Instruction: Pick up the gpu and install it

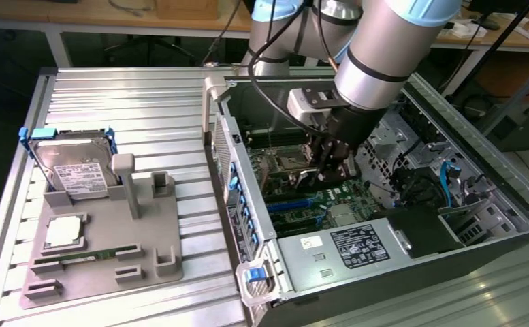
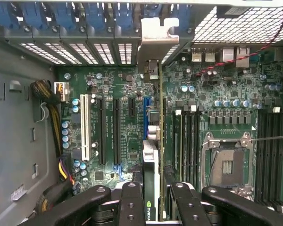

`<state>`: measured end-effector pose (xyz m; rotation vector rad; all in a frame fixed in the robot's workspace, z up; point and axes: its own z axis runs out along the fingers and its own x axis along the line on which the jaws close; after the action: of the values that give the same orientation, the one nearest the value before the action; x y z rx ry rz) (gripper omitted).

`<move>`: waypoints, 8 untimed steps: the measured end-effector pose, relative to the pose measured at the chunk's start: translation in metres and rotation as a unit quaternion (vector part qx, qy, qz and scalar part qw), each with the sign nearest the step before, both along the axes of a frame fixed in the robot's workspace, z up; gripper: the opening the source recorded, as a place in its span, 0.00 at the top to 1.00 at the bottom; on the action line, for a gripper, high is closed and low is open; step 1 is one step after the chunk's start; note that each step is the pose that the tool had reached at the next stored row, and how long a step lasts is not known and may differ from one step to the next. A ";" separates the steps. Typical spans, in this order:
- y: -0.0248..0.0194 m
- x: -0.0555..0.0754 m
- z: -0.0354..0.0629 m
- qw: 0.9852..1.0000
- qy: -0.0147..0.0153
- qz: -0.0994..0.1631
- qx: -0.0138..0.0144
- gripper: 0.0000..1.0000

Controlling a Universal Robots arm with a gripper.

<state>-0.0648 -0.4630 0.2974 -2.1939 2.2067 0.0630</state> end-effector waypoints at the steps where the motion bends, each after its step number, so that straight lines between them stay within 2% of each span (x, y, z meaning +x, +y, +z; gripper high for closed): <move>1: -0.0002 -0.001 -0.0008 1.000 0.000 0.000 0.000 0.73; 8: -0.0007 -0.006 -0.0084 1.000 0.000 0.000 0.000 0.73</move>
<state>-0.0706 -0.4637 0.2890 -2.1946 2.2060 0.0630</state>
